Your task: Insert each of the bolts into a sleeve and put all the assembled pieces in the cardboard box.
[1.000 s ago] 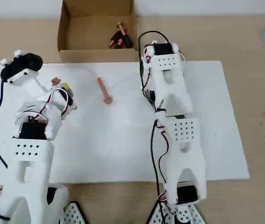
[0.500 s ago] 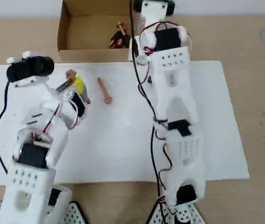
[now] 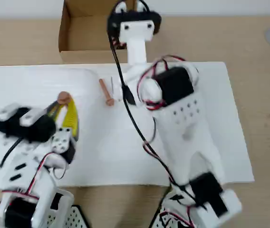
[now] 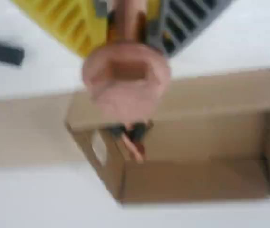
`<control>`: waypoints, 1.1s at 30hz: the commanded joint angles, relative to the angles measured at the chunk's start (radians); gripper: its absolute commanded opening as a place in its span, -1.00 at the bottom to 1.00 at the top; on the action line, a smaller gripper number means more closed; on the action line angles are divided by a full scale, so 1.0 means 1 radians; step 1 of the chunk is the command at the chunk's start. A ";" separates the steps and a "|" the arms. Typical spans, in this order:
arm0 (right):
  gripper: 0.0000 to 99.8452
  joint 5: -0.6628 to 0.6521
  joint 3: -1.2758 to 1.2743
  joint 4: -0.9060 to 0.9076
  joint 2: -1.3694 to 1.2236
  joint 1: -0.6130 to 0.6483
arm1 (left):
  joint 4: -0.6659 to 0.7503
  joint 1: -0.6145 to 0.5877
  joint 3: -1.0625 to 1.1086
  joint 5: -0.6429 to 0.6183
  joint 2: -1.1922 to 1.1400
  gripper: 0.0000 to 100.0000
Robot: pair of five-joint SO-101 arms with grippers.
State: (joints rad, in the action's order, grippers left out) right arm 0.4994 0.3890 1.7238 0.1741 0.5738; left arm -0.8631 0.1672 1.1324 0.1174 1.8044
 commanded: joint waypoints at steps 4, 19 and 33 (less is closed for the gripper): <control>-0.98 -0.084 -0.372 -0.169 0.318 0.019 | 0.038 -0.109 -0.081 -0.146 0.008 -0.99; -0.98 -0.207 -1.371 -0.961 0.868 0.053 | 0.175 -0.109 -0.140 -0.169 0.007 -0.99; -0.98 -0.229 -1.653 -1.462 0.917 0.378 | 0.247 -0.107 0.060 -0.213 0.015 -0.99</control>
State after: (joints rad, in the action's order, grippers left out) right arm 0.2984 -1.2651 0.3076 1.0533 0.9237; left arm -0.6391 0.0675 1.1968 -0.0836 1.8090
